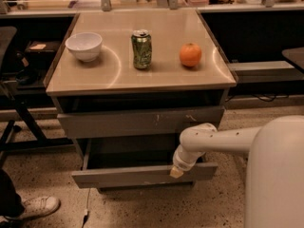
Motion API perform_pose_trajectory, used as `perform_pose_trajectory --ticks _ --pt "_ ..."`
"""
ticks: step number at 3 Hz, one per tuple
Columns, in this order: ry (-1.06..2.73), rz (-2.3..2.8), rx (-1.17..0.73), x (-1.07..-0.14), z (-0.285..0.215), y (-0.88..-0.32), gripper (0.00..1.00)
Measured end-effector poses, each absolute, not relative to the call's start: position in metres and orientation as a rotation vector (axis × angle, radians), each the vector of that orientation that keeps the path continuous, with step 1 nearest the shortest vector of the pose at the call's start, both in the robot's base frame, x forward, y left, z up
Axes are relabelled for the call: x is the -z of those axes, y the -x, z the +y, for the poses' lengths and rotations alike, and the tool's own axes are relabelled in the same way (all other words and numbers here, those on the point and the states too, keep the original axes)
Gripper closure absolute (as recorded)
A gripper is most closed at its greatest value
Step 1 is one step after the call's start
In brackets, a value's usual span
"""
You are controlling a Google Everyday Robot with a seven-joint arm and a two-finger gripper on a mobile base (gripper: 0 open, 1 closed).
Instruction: Open middle drawer
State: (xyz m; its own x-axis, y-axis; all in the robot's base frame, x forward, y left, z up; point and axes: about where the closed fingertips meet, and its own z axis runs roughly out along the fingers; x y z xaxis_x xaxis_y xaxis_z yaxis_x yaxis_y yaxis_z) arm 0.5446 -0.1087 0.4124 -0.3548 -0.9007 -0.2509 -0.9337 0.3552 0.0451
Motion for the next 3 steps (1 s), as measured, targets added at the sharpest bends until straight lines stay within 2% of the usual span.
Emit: perform_pose_trajectory --ticks 3 --pt "1.581 2.496 -0.263 -0.420 -0.116 -0.517 1.00"
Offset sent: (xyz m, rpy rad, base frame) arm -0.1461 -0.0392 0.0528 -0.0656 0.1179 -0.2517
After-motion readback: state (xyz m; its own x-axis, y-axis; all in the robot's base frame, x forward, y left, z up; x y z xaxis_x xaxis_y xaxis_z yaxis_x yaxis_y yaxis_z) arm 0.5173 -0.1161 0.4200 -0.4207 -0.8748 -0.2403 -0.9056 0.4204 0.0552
